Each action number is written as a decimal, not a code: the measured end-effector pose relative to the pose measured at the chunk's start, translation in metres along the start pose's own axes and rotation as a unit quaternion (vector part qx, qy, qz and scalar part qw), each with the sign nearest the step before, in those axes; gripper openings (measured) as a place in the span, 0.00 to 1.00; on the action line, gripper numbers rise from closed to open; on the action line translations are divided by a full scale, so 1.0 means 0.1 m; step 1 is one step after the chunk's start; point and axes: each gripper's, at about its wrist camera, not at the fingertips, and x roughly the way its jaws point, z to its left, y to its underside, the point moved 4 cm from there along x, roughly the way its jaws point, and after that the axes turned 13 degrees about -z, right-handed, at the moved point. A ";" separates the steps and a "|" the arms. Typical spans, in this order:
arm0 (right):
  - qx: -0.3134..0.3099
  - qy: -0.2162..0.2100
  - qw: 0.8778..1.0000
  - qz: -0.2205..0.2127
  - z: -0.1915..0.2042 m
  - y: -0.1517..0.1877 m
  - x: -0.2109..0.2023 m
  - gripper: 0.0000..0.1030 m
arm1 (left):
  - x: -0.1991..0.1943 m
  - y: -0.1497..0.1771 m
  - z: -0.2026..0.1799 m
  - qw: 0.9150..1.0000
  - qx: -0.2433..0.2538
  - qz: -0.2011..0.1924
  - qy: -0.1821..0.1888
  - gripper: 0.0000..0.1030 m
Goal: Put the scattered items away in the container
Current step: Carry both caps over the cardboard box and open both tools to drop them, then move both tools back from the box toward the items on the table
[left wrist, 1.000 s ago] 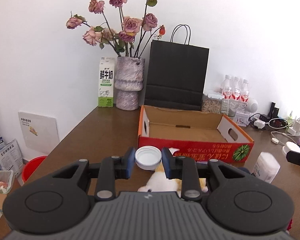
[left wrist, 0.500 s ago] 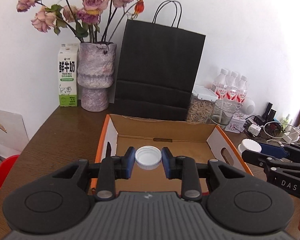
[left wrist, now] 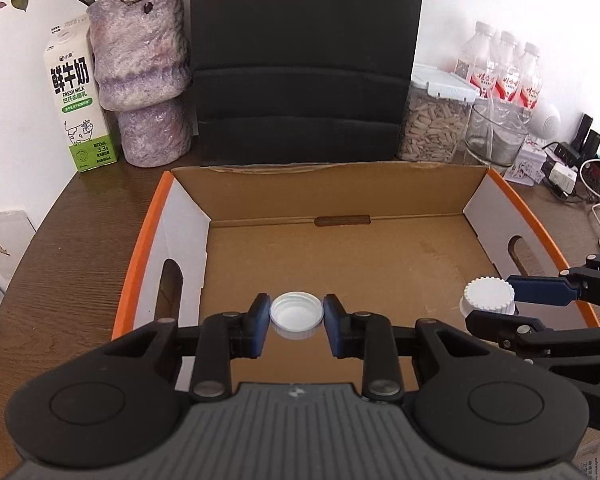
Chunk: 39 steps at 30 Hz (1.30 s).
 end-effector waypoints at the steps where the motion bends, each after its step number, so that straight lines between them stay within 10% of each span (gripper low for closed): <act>1: 0.002 -0.002 1.000 0.007 -0.01 0.02 0.02 0.37 | 0.02 0.02 0.00 1.000 0.001 0.004 0.000 0.29; 4: -0.005 0.006 1.000 0.021 -0.02 0.07 0.07 0.40 | 0.05 0.05 -0.01 1.000 0.011 0.008 -0.013 0.35; 6: -0.001 0.005 0.999 0.031 -0.03 0.10 0.08 0.76 | 0.01 0.06 -0.03 1.000 0.024 0.001 -0.017 0.70; 9: 0.000 0.006 1.000 0.027 -0.05 0.10 0.03 0.98 | -0.11 0.03 -0.05 0.998 0.046 -0.028 -0.026 1.00; 39: 0.012 0.024 0.996 -0.080 0.27 0.21 -1.64 1.00 | -1.65 0.13 -0.01 0.995 0.003 -0.096 -0.025 1.00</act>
